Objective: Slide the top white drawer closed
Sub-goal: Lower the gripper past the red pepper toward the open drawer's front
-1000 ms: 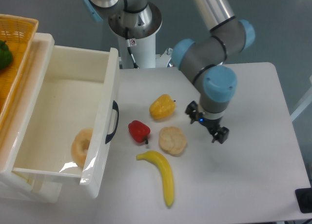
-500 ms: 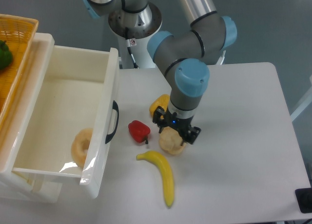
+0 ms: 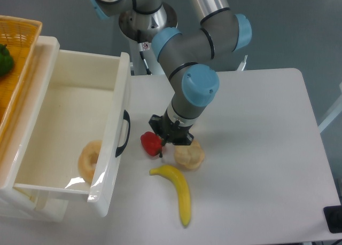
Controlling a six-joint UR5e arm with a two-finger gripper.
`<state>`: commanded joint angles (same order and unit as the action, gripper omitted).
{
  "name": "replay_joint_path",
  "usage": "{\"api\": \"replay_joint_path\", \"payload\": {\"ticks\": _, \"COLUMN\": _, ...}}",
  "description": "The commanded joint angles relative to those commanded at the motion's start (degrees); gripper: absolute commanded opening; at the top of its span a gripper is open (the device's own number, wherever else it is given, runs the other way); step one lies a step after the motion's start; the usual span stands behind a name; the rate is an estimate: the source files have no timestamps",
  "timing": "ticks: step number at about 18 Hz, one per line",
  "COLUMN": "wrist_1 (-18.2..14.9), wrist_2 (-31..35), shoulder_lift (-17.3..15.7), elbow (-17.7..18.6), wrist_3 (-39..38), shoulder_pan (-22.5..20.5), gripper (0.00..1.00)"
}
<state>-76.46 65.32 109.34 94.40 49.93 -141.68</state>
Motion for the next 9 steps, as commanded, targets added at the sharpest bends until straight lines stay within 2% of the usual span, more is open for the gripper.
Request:
{"api": "replay_joint_path", "payload": {"ticks": 3, "wrist_1": 0.0, "wrist_2": -4.49, "shoulder_lift": 0.0, "elbow": -0.62, "wrist_3": -2.64, "shoulder_pan": -0.26, "gripper": 0.09}}
{"api": "replay_joint_path", "payload": {"ticks": 9, "wrist_1": -0.44, "wrist_2": -10.29, "shoulder_lift": 0.0, "elbow": -1.76, "wrist_3": -3.17, "shoulder_pan": -2.19, "gripper": 0.09}}
